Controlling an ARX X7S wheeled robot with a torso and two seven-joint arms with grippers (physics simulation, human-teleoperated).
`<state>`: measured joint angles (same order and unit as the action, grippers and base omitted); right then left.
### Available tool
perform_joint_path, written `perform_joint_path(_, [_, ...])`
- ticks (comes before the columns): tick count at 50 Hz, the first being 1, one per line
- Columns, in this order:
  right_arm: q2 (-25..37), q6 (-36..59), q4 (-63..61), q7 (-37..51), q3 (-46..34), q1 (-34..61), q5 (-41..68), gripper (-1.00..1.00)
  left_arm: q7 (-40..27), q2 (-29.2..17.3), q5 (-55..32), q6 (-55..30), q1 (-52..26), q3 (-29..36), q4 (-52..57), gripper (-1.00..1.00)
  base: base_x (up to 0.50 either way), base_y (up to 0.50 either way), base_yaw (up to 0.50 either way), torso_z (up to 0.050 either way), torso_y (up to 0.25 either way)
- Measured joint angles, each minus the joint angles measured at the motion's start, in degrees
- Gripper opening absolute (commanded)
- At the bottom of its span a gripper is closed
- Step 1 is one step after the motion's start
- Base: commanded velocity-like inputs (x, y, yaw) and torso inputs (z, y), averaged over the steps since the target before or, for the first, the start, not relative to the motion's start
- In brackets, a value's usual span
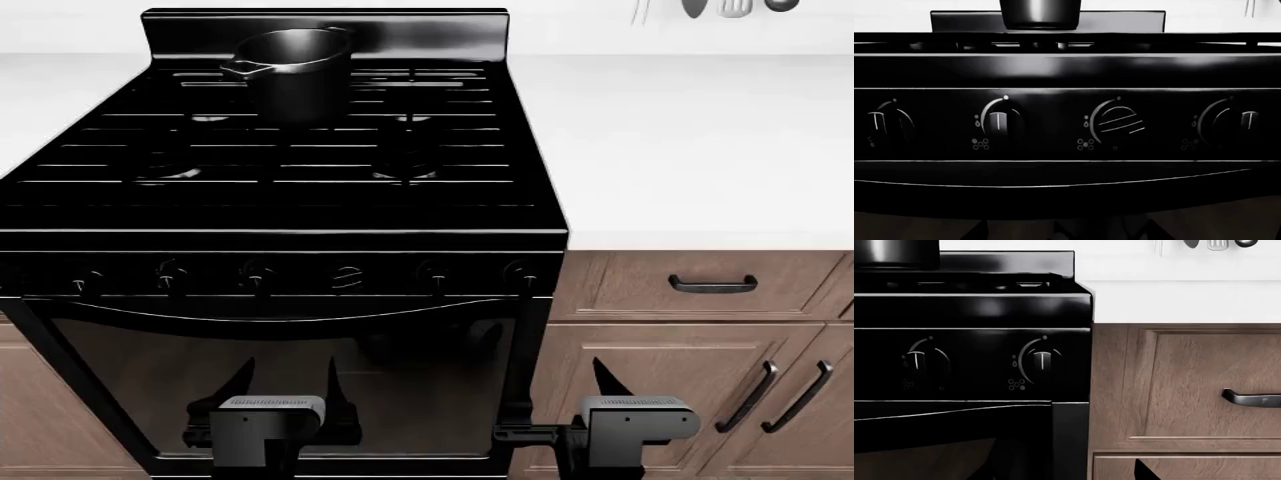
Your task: Turn off the center burner of the stove.
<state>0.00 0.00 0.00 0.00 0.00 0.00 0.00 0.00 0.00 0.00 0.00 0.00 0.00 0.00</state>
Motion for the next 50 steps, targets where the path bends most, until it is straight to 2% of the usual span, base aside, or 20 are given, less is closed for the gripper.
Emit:
perform_joint_path(18, [2.24, 0.79, -0.68, 1.9, -2.41, -0.33, 2.47, 1.0, -3.1, -2.13, -1.28, 0.23, 0.5, 2.49, 0.78, 1.0, 0.0, 0.02, 0.0, 0.0, 0.0])
perform_joint_path(50, [4.84, 0.81, -0.45, 5.02, -5.56, 0.03, 4.93, 1.0, -6.5, -4.79, -3.95, 0.26, 0.17, 5.49, 0.8, 1.0, 0.0, 0.17, 0.0, 0.0, 0.0])
